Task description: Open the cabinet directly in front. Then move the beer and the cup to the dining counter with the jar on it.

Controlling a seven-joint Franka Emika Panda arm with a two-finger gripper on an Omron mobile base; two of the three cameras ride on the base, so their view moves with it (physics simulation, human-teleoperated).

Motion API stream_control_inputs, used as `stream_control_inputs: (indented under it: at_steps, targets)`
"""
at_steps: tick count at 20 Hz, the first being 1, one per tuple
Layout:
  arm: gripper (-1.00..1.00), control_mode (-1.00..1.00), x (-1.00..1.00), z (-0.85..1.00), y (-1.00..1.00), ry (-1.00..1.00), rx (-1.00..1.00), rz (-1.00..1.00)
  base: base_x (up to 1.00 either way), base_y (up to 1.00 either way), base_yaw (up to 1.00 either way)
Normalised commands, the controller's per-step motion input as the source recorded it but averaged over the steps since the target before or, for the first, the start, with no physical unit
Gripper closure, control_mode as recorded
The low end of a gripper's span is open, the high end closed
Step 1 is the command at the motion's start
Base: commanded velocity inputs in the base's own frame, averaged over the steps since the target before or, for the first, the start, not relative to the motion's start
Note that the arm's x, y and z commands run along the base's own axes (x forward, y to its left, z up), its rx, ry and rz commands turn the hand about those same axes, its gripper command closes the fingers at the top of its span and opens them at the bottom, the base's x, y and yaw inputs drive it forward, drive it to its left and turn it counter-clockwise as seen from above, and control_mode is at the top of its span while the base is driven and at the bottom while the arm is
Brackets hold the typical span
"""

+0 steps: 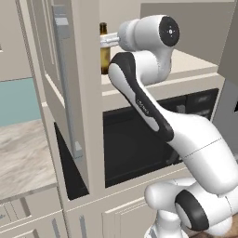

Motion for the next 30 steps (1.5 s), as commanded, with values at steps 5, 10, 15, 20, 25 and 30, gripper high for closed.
stream_control_inputs:
  at_steps: [5,10,15,20,25,30]
  targets:
    - [-1.00,-1.00,0.27,0.00,0.08,0.00,0.00,0.00,0.00,0.00,0.00]
    - [-1.00,-1.00,0.32,0.00,0.11,0.00,0.00,0.00,0.00,0.00,0.00]
    - [-1.00,-1.00,0.27,0.00,0.14,0.00,0.00,0.00,0.00,0.00,0.00]
    - [-1.00,-1.00,0.23,0.00,0.13,0.00,0.00,0.00,0.00,0.00,0.00]
    - [-1.00,-1.00,0.25,0.00,0.11,0.00,0.00,0.00,0.00,0.00,0.00]
    - [1.00,-1.00,0.06,0.00,0.05,0.00,0.00,0.00,0.00,0.00,0.00]
